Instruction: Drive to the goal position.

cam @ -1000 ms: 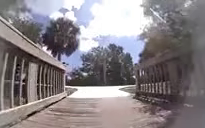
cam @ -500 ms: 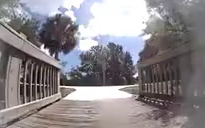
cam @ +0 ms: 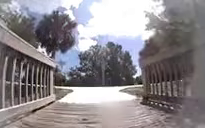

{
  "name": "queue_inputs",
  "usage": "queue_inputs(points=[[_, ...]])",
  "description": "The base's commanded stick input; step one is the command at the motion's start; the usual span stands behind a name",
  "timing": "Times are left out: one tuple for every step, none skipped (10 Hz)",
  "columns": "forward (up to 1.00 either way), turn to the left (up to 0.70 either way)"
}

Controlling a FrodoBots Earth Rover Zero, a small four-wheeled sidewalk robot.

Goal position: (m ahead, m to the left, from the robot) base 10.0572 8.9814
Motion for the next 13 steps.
queue_inputs(points=[[0.70,0.00],[0.70,0.00],[0.70,0.00],[0.70,0.00],[0.70,0.00],[0.70,0.00],[0.70,0.00],[0.70,0.00],[0.70,0.00],[0.70,0.00],[0.70,0.35],[0.70,0.35],[0.70,0.32]])
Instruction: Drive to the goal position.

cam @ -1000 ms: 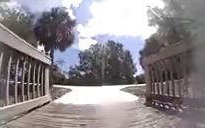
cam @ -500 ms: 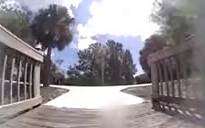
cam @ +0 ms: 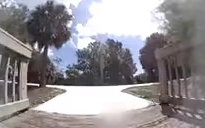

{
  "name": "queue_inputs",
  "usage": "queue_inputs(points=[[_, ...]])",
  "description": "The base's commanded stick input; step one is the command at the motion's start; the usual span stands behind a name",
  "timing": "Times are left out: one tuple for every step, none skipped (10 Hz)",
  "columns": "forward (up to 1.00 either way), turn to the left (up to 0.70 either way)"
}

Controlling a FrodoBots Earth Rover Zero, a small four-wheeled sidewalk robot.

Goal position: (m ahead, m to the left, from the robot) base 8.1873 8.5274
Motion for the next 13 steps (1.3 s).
queue_inputs(points=[[0.70,0.09],[0.70,0.00],[0.70,0.00],[0.70,0.00],[0.70,0.00],[0.70,0.00],[0.70,0.00],[0.70,0.00],[0.70,0.00],[0.70,0.00],[0.70,0.00],[0.70,0.00],[0.70,0.00]])
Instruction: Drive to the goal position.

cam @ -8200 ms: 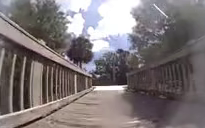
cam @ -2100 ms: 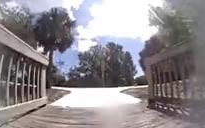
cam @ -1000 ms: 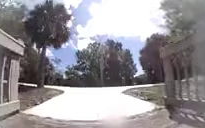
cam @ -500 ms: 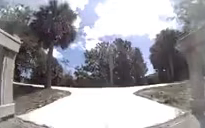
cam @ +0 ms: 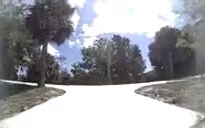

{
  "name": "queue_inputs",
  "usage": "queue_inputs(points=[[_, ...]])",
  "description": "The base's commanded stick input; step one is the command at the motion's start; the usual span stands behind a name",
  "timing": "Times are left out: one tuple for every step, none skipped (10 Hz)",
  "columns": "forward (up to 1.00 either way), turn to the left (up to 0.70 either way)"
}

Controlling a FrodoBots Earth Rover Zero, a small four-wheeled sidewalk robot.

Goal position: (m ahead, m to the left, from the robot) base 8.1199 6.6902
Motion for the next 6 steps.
queue_inputs(points=[[0.70,0.24],[0.70,0.35],[0.70,0.35],[0.70,0.35],[0.70,0.35],[0.70,0.23]])
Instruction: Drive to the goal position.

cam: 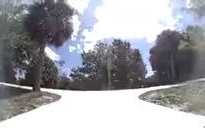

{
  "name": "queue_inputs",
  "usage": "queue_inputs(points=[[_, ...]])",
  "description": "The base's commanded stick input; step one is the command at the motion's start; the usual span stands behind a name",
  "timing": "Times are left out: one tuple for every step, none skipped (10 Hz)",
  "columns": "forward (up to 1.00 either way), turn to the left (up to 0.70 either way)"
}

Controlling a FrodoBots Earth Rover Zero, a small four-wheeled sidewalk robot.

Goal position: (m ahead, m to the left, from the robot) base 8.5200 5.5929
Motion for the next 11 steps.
queue_inputs(points=[[0.70,0.00],[0.70,0.00],[0.70,0.00],[0.70,0.00],[0.70,0.00],[0.70,0.00],[0.70,0.00],[0.70,0.00],[0.70,0.00],[0.70,0.00],[0.70,0.00]])
